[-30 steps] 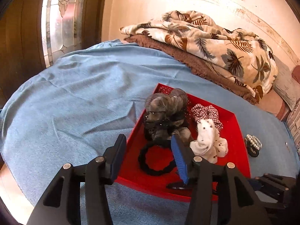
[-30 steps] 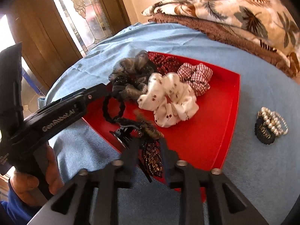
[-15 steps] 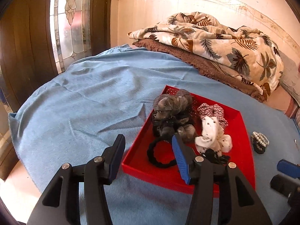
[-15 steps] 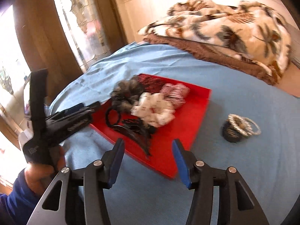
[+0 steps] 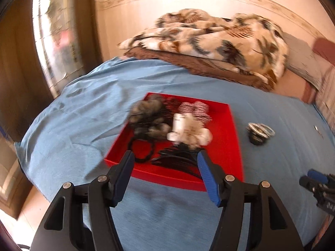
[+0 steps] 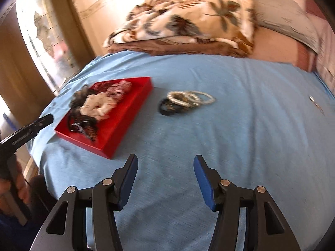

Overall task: Organize jewelry
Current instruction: 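Grasp black beaded bracelet with right tool and lift it off the sheet, then grasp pearl bracelet with left tool while right tool holds black beaded bracelet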

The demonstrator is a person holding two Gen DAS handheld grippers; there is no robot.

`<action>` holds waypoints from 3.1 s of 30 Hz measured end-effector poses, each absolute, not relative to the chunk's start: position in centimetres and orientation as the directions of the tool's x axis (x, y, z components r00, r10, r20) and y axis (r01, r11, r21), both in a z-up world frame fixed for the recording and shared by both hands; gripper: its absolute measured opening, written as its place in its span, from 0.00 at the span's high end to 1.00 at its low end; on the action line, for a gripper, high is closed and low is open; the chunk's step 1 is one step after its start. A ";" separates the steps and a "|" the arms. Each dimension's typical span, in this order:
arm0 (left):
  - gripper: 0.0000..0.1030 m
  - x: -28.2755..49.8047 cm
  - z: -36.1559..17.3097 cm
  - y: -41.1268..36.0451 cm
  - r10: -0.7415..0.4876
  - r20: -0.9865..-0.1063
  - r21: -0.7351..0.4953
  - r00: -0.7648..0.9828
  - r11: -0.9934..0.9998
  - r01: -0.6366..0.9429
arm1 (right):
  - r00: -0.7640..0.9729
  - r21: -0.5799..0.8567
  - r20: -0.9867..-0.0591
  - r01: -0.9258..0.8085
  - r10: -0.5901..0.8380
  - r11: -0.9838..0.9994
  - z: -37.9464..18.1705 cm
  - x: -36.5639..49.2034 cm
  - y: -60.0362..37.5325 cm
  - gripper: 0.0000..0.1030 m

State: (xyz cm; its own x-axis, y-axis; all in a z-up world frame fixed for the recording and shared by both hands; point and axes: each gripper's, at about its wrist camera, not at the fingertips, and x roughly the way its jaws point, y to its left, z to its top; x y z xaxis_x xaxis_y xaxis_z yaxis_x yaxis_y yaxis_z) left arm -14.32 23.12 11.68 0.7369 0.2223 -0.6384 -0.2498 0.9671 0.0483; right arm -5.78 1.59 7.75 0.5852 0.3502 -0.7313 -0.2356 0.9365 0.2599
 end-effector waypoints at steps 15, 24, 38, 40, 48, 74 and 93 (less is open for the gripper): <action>0.38 -14.0 9.9 12.4 0.112 -0.671 0.173 0.733 0.985 0.009 | 0.596 0.295 -0.736 -0.144 0.321 0.945 6.8 -2.9 -3.4 0.42; 0.38 -12.6 7.9 13.8 0.092 -0.714 0.127 0.695 0.992 -0.001 | 0.563 0.240 -0.764 -0.205 0.315 0.949 5.0 7.9 2.0 0.42; 0.38 -10.1 6.7 14.9 0.031 -0.756 0.045 0.654 0.999 0.004 | 0.494 0.142 -0.861 0.011 0.118 0.990 1.6 8.9 -5.8 0.88; 0.38 -9.6 6.8 14.3 0.011 -0.759 0.030 0.651 0.999 0.018 | 0.496 0.168 -0.860 0.060 0.117 0.984 1.7 6.7 -9.4 0.88; 0.38 -5.7 7.3 9.0 -0.106 -0.777 -0.039 0.620 0.992 0.120 | 0.530 0.253 -0.842 0.219 0.103 0.942 1.3 0.0 -19.1 0.87; 0.91 6.8 2.0 0.5 -0.111 -0.839 -0.054 0.533 0.991 0.121 | 0.606 0.155 -0.790 0.049 0.094 0.987 0.9 0.3 -15.1 0.91; 0.91 -5.2 9.8 5.6 -0.158 -0.747 -0.074 0.645 0.985 0.155 | 0.701 0.341 -0.676 0.023 0.228 0.940 6.1 -3.8 -13.9 0.91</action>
